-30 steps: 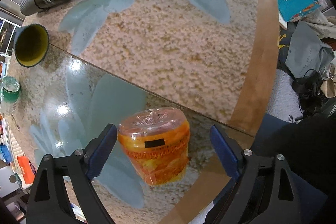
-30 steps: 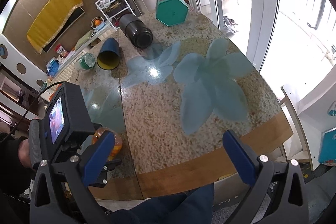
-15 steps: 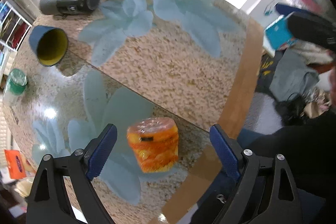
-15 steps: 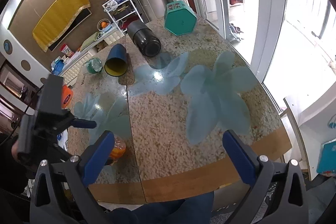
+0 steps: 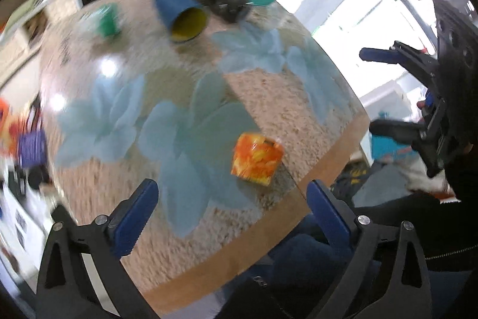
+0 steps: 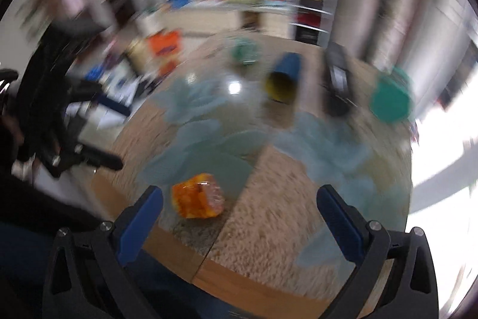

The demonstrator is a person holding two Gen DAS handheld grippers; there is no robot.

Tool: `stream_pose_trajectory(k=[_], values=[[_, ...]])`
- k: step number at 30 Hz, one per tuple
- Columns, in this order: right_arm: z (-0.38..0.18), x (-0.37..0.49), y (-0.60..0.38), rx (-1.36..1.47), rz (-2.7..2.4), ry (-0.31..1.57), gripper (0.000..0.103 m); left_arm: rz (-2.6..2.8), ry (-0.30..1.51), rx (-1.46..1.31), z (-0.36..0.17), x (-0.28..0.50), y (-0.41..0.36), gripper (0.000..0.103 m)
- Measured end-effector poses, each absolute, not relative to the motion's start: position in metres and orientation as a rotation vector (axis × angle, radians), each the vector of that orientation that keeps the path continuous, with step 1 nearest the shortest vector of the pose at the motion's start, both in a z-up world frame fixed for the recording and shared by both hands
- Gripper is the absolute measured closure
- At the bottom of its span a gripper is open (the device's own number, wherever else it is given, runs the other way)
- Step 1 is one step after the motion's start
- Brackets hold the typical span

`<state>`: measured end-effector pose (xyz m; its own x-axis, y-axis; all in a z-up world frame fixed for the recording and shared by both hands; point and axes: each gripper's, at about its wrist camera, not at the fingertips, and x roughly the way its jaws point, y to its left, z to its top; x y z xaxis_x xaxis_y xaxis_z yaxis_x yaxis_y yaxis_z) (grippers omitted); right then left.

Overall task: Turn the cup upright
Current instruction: 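Reach the right tool to the orange cup and grasp it, then lift the orange cup with the right tool, rotate it opening-up, lower it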

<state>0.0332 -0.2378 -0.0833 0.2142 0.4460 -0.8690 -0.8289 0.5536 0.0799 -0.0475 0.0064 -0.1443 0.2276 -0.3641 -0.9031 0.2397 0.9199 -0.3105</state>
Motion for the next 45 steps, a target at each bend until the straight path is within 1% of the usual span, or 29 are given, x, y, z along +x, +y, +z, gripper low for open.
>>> stream_pose_trajectory(k=[3,5,8,13,18,22,28,31,36,37,38,39,40,45], values=[[-0.089,0.018,-0.203,-0.707,1.089,0.937,0.0,-0.347,1.279,-0.189,-0.153,-0.065,0.021,0.002],[-0.098,0.002,-0.186,-0.891,1.2,0.891,0.0,-0.297,1.275,-0.219,-0.158,-0.078,0.026,0.0],[-0.114,-0.018,-0.166,-1.149,1.366,0.812,0.0,-0.235,1.274,-0.261,-0.167,-0.09,0.027,0.0],[-0.14,-0.029,-0.147,-1.409,1.579,0.717,0.0,-0.113,1.294,-0.371,-0.188,-0.102,0.032,0.0],[-0.167,-0.03,-0.141,-1.601,1.699,0.626,0.0,-0.001,1.302,-0.462,-0.204,-0.119,0.04,0.0],[-0.189,-0.046,-0.139,-1.756,1.772,0.529,0.0,0.067,1.292,-0.539,-0.216,-0.133,0.046,0.0],[-0.22,-0.057,-0.131,-1.913,1.816,0.425,0.0,0.115,1.295,-0.61,-0.23,-0.145,0.048,0.0],[-0.225,-0.054,-0.122,-1.949,1.824,0.449,0.0,0.117,1.299,-0.622,-0.232,-0.147,0.048,0.0],[-0.233,-0.043,-0.1,-1.952,1.795,0.54,0.0,0.105,1.306,-0.618,-0.232,-0.144,0.048,0.0],[-0.234,-0.042,-0.094,-1.947,1.787,0.554,0.008,0.102,1.309,-0.613,-0.232,-0.143,0.048,0.0],[-0.235,-0.04,-0.09,-1.942,1.783,0.568,0.028,0.1,1.311,-0.612,-0.232,-0.142,0.047,0.0],[-0.236,-0.039,-0.087,-1.94,1.776,0.584,0.037,0.095,1.313,-0.612,-0.232,-0.141,0.047,0.0],[-0.239,-0.037,-0.081,-1.953,1.756,0.586,0.042,0.093,1.315,-0.611,-0.233,-0.14,0.047,0.0],[-0.244,-0.036,-0.065,-1.969,1.744,0.641,0.047,0.077,1.322,-0.607,-0.233,-0.138,0.046,0.0]])
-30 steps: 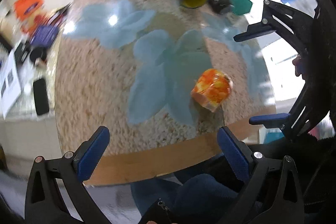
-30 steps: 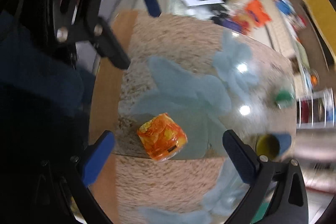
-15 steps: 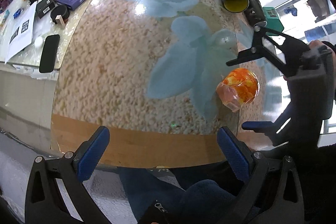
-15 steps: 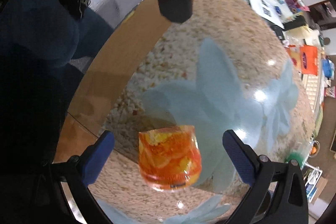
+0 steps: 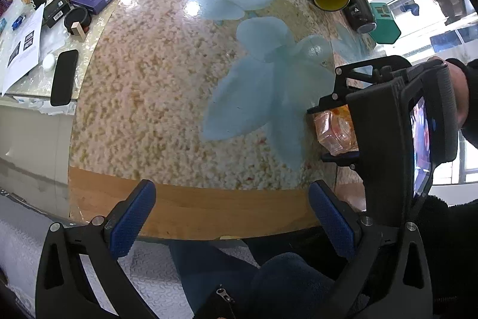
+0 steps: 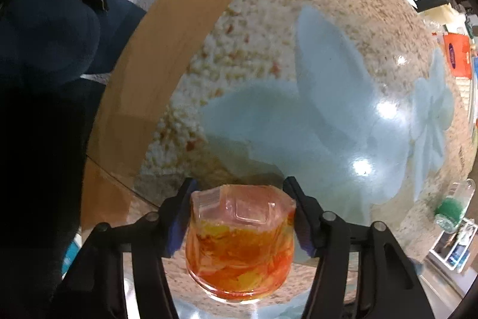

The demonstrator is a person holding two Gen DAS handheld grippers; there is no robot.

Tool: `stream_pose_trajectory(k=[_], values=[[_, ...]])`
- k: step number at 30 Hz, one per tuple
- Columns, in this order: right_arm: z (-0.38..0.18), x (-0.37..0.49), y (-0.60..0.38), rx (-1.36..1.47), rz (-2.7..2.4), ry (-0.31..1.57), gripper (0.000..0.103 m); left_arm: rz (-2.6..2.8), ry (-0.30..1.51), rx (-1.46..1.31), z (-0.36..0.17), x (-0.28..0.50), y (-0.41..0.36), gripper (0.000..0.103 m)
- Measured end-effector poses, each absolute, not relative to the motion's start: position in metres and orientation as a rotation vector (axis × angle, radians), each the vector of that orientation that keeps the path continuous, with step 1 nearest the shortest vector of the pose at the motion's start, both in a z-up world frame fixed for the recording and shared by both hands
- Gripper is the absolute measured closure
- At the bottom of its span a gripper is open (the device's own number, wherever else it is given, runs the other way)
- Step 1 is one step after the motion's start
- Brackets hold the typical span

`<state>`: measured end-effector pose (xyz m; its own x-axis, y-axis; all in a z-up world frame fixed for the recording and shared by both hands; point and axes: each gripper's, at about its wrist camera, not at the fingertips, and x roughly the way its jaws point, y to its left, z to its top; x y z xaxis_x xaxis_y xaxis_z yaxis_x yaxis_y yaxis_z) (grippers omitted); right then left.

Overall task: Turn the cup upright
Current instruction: 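Lift the orange cup with the right tool, rotate it opening-up, lower it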

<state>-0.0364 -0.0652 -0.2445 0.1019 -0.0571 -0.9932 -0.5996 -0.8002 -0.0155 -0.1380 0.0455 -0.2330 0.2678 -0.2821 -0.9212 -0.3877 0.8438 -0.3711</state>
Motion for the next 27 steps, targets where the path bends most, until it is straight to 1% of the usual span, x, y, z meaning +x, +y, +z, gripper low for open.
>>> stream_pose_trajectory(k=[2,7,11,14,18,22,25,27], values=[[-0.241,-0.033,-0.057,-1.942,1.742,0.673,0.05,0.076,1.322,-0.613,-0.234,-0.138,0.046,0.0],[-0.233,-0.021,-0.034,-1.873,1.732,0.738,0.054,0.07,1.327,-0.618,-0.234,-0.139,0.048,0.0],[-0.22,-0.007,-0.025,-1.818,1.705,0.776,0.054,0.054,1.32,-0.602,-0.229,-0.135,0.05,0.0],[-0.205,0.007,-0.012,-1.724,1.683,0.817,0.054,0.042,1.316,-0.587,-0.226,-0.129,0.054,0.0],[-0.179,0.035,0.004,-1.521,1.628,0.903,0.055,0.03,1.324,-0.549,-0.222,-0.118,0.058,0.0],[-0.148,0.072,0.02,-1.208,1.523,0.981,0.055,0.022,1.341,-0.498,-0.219,-0.105,0.064,0.0],[-0.124,0.103,0.017,-0.934,1.428,1.002,0.055,0.009,1.341,-0.459,-0.216,-0.093,0.067,0.0],[-0.118,0.107,0.004,-0.784,1.368,0.999,0.055,0.005,1.343,-0.427,-0.216,-0.084,0.066,0.0]])
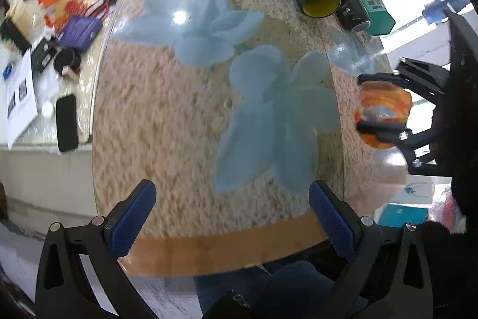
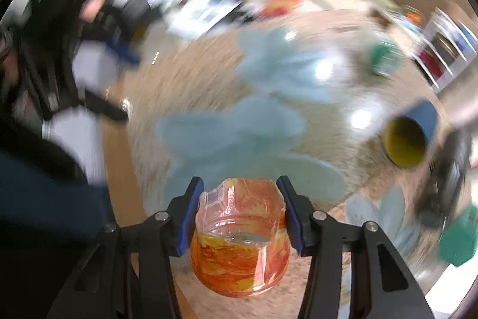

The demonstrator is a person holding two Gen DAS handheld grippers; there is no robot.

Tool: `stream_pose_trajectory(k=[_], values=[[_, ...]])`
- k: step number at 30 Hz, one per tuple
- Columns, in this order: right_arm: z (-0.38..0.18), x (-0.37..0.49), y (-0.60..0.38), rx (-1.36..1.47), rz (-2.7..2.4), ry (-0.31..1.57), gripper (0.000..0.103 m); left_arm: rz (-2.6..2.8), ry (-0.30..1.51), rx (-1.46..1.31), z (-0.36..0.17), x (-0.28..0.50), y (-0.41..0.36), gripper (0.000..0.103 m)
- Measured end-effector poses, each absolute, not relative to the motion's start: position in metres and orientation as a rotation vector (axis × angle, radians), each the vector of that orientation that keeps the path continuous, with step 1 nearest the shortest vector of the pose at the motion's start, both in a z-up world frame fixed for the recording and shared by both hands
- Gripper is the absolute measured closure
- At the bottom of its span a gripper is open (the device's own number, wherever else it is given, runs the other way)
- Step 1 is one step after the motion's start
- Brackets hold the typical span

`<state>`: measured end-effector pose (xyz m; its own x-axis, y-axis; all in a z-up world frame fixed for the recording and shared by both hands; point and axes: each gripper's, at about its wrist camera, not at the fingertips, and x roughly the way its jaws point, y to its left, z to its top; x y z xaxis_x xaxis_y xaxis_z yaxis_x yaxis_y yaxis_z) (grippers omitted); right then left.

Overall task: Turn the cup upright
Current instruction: 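Lift the orange cup with the right tool, rotate it opening-up, lower it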

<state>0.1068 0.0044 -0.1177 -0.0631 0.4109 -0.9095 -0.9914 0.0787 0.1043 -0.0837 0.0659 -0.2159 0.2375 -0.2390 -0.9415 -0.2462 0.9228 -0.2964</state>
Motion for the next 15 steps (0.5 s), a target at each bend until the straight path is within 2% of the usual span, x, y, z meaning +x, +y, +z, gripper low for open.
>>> stream_pose_trajectory(k=[7,12,15], values=[[-0.122,0.098,-0.03,-0.401,1.117,0.929,0.055,-0.006,1.345,-0.328,-0.222,-0.054,0.055,0.0],[-0.148,0.062,-0.104,-0.311,0.969,0.923,0.055,0.02,1.341,-0.285,-0.23,-0.05,0.05,0.0],[-0.154,0.062,-0.117,-0.26,0.903,0.908,0.055,0.015,1.31,-0.297,-0.231,-0.051,0.051,0.0]])
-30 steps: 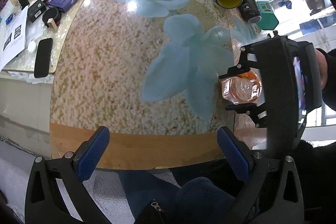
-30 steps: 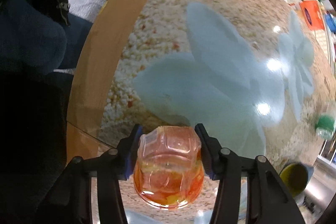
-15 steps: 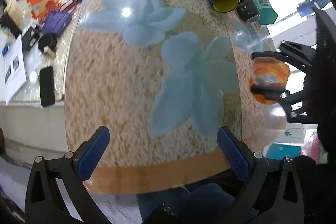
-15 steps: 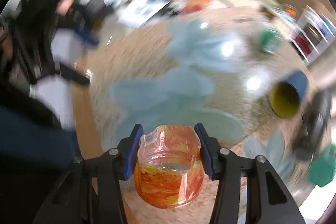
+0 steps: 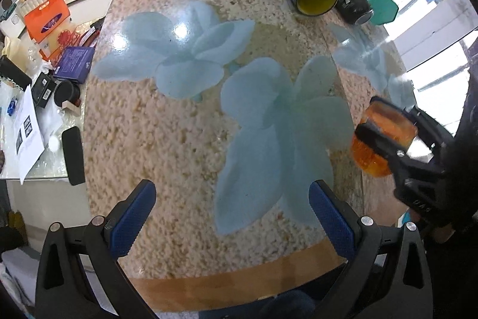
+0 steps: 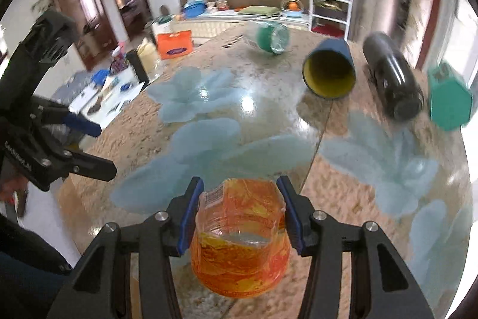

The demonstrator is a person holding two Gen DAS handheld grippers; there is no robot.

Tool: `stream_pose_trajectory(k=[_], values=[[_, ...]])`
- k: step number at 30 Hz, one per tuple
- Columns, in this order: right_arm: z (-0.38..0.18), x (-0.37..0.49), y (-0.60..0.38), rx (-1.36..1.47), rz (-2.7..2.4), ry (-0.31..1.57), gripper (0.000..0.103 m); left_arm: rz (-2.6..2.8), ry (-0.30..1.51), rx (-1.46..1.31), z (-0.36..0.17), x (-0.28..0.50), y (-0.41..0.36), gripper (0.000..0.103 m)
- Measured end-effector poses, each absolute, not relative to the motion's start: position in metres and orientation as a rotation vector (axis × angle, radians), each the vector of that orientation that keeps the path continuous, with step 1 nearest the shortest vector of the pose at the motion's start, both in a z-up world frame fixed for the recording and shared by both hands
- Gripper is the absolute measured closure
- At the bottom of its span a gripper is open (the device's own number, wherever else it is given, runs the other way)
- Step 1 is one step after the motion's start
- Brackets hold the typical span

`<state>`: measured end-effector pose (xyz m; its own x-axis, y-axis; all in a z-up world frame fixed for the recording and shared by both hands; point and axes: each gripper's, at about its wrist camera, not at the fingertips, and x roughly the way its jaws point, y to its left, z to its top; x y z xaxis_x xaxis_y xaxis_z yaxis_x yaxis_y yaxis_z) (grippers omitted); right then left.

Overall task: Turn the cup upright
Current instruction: 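Lift the orange cup with the right tool, rotate it opening-up, lower it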

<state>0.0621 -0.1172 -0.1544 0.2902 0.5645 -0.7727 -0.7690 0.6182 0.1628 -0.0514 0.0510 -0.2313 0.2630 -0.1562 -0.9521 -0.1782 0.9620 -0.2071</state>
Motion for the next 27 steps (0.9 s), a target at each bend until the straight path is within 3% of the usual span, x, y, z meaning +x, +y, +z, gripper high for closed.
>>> stream_pose_trajectory(k=[24,27], values=[[-0.184,0.047,-0.133,-0.183,0.792,0.919,0.046,0.03,1.3,-0.249,-0.243,-0.052,0.049,0.0],[-0.183,0.047,-0.137,-0.172,0.801,0.924,0.04,0.044,1.281,-0.255,-0.242,-0.053,0.051,0.0]])
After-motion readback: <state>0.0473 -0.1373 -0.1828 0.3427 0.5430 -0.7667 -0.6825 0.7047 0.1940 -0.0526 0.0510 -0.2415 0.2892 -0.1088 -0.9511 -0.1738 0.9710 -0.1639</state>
